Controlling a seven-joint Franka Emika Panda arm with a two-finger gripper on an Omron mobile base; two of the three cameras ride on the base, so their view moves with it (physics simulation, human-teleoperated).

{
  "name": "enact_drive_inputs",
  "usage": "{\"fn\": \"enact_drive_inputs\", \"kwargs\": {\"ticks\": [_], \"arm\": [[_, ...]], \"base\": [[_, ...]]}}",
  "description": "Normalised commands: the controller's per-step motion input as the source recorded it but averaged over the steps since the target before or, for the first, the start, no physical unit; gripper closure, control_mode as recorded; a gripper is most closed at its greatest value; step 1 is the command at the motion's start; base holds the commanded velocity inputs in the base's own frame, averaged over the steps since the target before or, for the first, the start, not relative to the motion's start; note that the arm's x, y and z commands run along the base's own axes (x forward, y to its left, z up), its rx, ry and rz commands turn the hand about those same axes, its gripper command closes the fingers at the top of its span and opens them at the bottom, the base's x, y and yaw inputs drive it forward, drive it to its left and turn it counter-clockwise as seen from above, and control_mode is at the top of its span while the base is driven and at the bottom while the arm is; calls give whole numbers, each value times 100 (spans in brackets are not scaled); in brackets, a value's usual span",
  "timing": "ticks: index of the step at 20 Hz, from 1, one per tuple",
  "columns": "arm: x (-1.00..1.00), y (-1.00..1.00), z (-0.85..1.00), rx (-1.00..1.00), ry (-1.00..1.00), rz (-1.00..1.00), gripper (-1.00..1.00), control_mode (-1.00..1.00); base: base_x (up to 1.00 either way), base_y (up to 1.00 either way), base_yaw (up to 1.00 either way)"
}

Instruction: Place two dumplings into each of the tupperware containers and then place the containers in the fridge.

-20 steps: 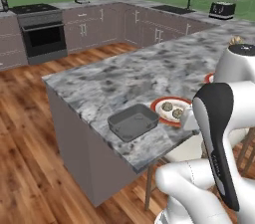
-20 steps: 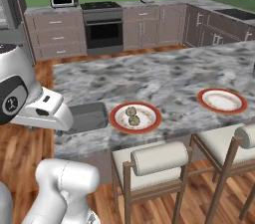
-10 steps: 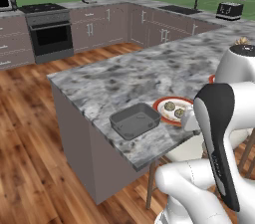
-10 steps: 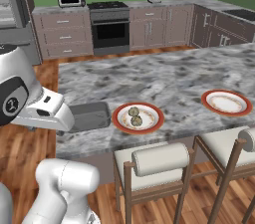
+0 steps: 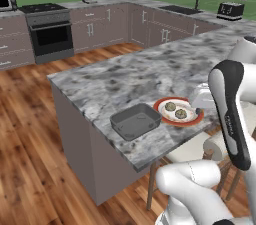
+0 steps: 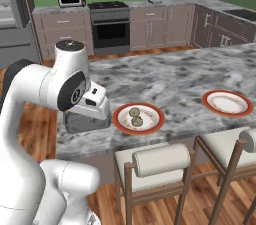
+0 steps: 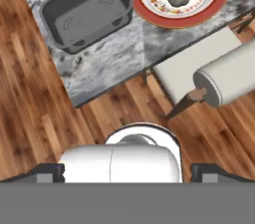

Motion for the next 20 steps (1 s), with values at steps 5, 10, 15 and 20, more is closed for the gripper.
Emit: {"fn": "enact_drive_inputs", "kwargs": {"ticks": [5, 10, 15, 20], "arm": [[99, -60, -48, 1, -8, 0, -100, -100], [99, -9, -55, -3, -1, 0, -100, -100], [93, -4, -41, -9, 22, 0, -100, -100], [77, -50, -32, -2, 26, 0, -100, -100]], "base": [[0, 0, 0], [0, 0, 0], [0, 0, 0], [0, 0, 0]]}}
